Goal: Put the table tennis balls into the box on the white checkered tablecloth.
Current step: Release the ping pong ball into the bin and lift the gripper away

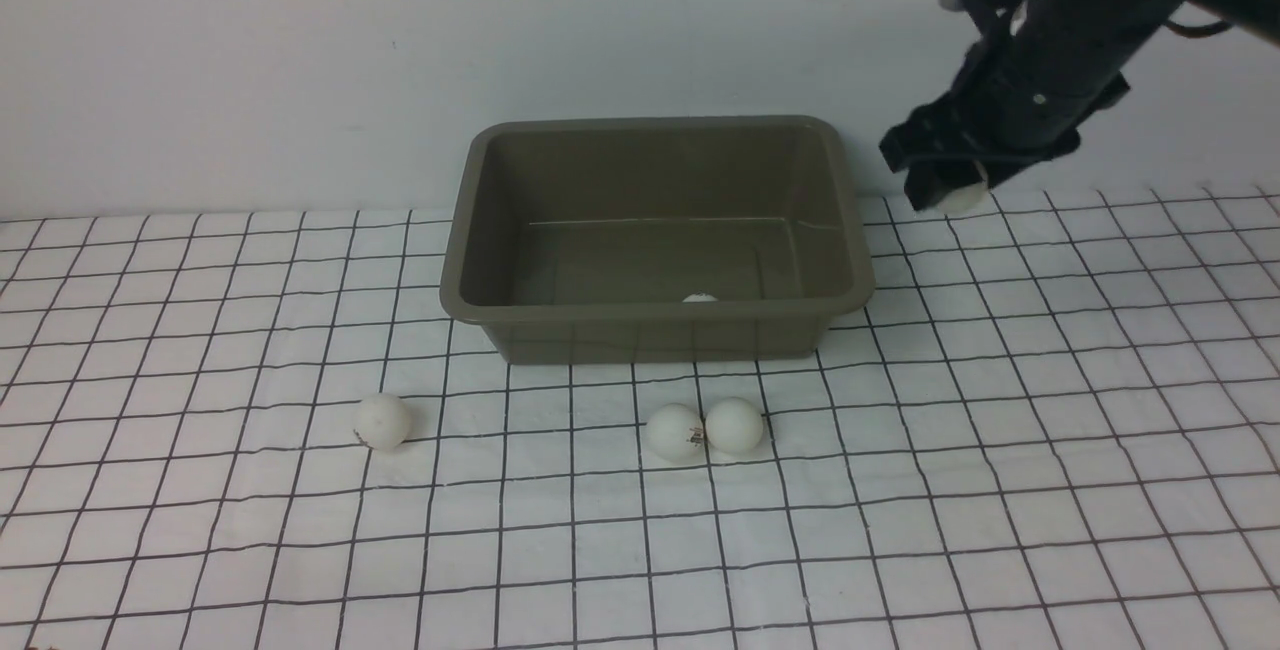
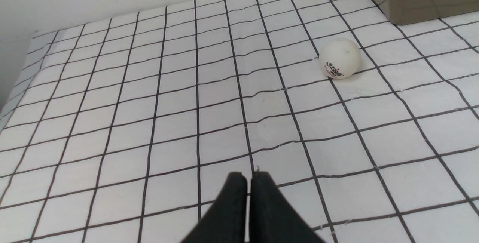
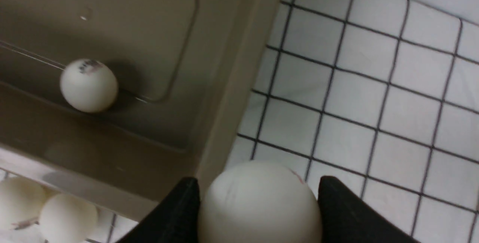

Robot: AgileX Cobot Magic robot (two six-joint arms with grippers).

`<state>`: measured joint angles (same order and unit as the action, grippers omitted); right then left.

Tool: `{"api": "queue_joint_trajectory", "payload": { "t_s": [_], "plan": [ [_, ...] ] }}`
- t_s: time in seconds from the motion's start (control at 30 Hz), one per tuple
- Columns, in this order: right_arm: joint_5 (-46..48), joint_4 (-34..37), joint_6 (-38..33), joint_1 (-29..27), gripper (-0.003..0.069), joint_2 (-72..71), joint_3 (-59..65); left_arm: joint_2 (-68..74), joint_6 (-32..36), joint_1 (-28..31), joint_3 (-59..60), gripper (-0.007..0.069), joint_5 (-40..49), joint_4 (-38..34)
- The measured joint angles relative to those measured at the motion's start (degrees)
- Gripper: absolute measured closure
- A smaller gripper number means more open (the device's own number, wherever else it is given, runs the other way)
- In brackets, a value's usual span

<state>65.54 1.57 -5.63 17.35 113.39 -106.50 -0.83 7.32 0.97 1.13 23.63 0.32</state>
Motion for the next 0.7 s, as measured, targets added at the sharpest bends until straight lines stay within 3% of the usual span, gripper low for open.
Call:
{"api": "queue_joint_trajectory", "payload": {
  "t_s": [0.3, 0.7],
  "plan": [
    [-2.9, -3.0, -2.1, 8.7, 0.0291, 10.7, -7.3, 0.0, 0.0, 0.0, 0.0, 0.0629, 0.0, 0.0],
    [-4.3, -5.2, -1.7, 9.4, 0.0178, 12.6, -9.7, 0.0, 0.0, 0.0, 0.0, 0.0629, 0.0, 0.0]
  ]
}}
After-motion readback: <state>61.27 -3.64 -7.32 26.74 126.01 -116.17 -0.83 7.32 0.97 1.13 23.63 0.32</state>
